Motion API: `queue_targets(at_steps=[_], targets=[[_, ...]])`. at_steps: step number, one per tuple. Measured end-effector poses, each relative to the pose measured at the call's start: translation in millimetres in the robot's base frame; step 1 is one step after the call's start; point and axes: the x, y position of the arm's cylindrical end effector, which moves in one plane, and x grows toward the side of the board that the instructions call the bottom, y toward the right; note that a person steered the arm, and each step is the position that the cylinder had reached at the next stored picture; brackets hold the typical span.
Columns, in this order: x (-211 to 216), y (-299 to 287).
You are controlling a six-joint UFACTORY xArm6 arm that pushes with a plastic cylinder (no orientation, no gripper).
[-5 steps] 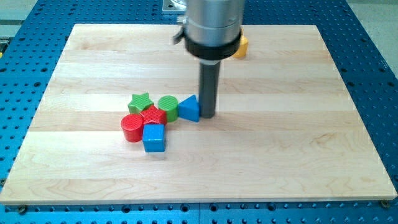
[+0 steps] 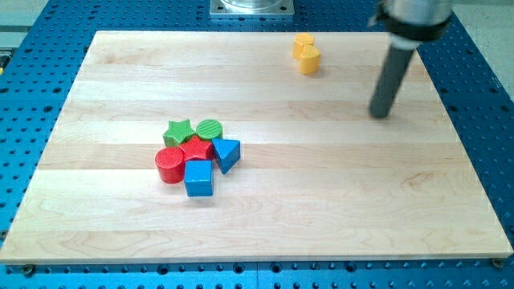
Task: Separate the yellow blocks
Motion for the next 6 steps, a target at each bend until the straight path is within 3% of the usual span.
queue_targets(at_steps=[1,2,3,4,5,6], targets=[[-87.2,9.5],[-144.6,-42.5],[-134.4,-133.4],[-72.1,-178.1],[-73.3,-185.9],[-119.7,-156.2]])
